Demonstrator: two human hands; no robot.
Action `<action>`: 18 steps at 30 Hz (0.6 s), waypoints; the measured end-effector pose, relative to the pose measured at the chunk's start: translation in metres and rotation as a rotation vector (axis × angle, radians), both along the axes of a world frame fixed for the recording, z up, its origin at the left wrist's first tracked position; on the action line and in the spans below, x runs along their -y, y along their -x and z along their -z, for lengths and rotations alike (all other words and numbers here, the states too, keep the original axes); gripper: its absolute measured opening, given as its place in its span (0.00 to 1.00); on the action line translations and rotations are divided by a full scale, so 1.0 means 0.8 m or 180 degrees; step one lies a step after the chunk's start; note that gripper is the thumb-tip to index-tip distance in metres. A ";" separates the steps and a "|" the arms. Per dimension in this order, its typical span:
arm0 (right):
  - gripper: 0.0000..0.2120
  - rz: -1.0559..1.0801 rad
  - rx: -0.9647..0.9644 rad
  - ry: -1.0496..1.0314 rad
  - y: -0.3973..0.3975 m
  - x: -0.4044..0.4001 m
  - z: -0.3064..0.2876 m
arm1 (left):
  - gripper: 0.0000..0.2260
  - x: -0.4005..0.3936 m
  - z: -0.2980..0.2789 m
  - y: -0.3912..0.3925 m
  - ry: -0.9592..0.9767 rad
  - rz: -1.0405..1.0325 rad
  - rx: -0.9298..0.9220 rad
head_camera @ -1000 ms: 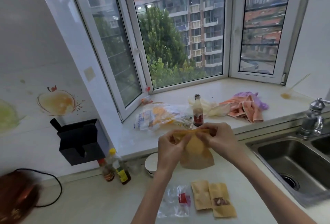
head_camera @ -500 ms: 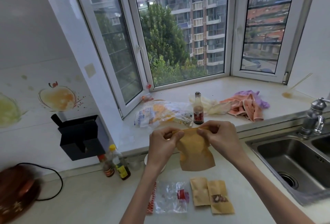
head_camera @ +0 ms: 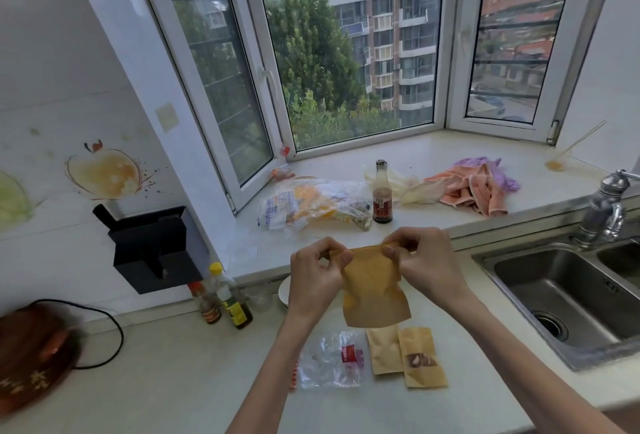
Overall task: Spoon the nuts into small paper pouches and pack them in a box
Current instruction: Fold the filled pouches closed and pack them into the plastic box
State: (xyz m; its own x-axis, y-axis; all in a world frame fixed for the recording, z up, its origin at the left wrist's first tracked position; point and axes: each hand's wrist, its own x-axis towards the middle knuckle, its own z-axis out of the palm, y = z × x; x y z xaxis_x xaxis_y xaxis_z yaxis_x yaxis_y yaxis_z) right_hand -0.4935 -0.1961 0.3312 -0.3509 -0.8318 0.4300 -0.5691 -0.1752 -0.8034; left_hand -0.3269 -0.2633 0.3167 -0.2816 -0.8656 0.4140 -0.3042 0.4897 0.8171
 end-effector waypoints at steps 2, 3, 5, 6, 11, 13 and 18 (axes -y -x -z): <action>0.14 -0.0003 -0.0039 -0.0003 0.000 -0.001 0.000 | 0.07 0.000 0.003 -0.001 0.0064 -0.0016 -0.0012; 0.14 -0.0017 -0.0046 -0.0020 0.001 -0.001 0.000 | 0.07 0.000 0.004 -0.001 0.0078 -0.0022 -0.0011; 0.14 -0.0096 -0.0066 -0.0123 0.003 -0.001 -0.001 | 0.06 -0.002 0.006 -0.001 0.0073 -0.0027 0.0021; 0.12 -0.0160 -0.0106 -0.0192 0.003 -0.001 -0.001 | 0.06 -0.004 0.008 0.000 0.0092 -0.0025 0.0056; 0.05 -0.0331 -0.0305 -0.0294 -0.003 -0.001 0.002 | 0.02 -0.008 0.011 0.003 0.0180 0.0237 0.0432; 0.05 -0.0345 -0.0424 -0.0256 -0.005 -0.001 0.004 | 0.02 -0.009 0.012 0.004 0.0289 0.0311 0.0553; 0.07 -0.0314 -0.0529 -0.0118 -0.008 0.001 0.007 | 0.01 -0.011 0.012 0.002 0.0498 0.0248 0.0487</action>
State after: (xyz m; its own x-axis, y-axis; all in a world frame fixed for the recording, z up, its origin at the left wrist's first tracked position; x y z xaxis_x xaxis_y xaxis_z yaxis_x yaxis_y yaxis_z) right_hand -0.4874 -0.1969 0.3258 -0.1937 -0.8750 0.4437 -0.6759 -0.2088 -0.7068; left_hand -0.3285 -0.2546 0.3073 -0.4148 -0.7674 0.4889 -0.3750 0.6338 0.6766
